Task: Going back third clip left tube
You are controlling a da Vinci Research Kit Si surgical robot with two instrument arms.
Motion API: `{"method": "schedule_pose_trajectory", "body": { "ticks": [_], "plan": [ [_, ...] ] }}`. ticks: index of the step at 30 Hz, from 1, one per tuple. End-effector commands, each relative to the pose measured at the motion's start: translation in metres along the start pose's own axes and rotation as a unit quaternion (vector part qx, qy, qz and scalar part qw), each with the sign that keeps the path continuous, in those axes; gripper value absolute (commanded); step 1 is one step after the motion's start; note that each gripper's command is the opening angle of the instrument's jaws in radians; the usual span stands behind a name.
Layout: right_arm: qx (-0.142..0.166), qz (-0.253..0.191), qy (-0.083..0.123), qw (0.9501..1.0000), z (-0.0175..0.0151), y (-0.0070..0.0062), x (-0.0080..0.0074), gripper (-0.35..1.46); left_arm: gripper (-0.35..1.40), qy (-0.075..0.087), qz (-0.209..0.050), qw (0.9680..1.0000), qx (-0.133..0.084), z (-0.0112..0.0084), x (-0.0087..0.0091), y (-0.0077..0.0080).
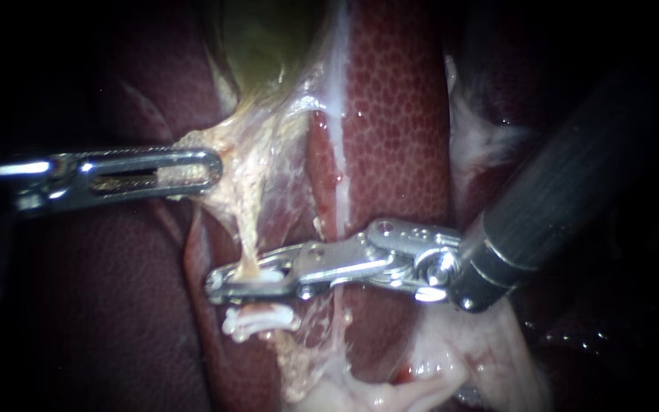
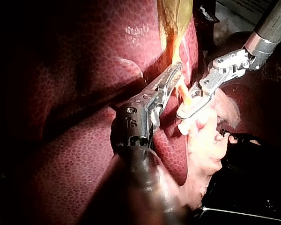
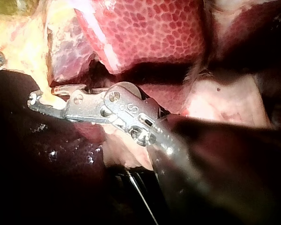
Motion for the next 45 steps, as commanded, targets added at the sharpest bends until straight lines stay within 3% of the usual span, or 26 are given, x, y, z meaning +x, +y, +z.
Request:
{"method": "schedule_pose_trajectory", "body": {
  "ticks": [1, 7, 10, 12, 15, 17, 26, 36, 45],
  "plan": [
    [0.001, 0.001, 0.0, 1.0, 0.0, -0.0001, 0.0001, -0.35, -0.35, 0.0, 0.0, 1.0, 0.0, 0.0, 0.0, 0.0],
    [0.001, 0.001, 0.0, 1.0, 0.0, -0.0001, 0.0, -0.35, -0.35, 0.0, 0.0, 1.0, 0.0, 0.0, 0.0, 0.0],
    [-0.004, 0.005, 0.002, 1.0, 0.0001, 0.0, 0.0005, 0.18, -0.35, 0.0, 0.0, 1.0, 0.0, 0.0, 0.0, 0.0],
    [-0.016, -0.015, 0.003, 0.9998, 0.0, 0.0, 0.0009, 0.42, -0.35, 0.0, 0.0, 1.0, 0.0, 0.0, 0.0, 0.0],
    [-0.041, -0.036, 0.022, 0.9983, -0.0003, 0.0001, 0.0016, 0.56, -0.35, 0.0, 0.0, 1.0, 0.0, 0.0, 0.0, 0.0],
    [-0.053, -0.045, 0.033, 0.9971, -0.0008, 0.0001, 0.0019, 0.6, -0.35, 0.0, 0.0, 1.0, 0.0, 0.0, 0.0, 0.0],
    [-0.057, -0.061, 0.032, 0.996, -0.0052, -0.0009, 0.0022, 0.6, -0.35, -0.001, 0.0, 1.0, -0.001, 0.0, 0.0, 0.0],
    [-0.059, -0.082, 0.028, 0.9944, -0.0118, -0.0034, 0.0015, 0.6, -0.35, -0.001, 0.0, 1.0, -0.001, 0.0, 0.0, 0.0],
    [-0.068, -0.098, 0.024, 0.9925, -0.0176, -0.0061, 0.0039, 0.6, -0.35, -0.001, 0.0, 1.0, -0.001, 0.0002, 0.0, 0.0]
  ]
}}
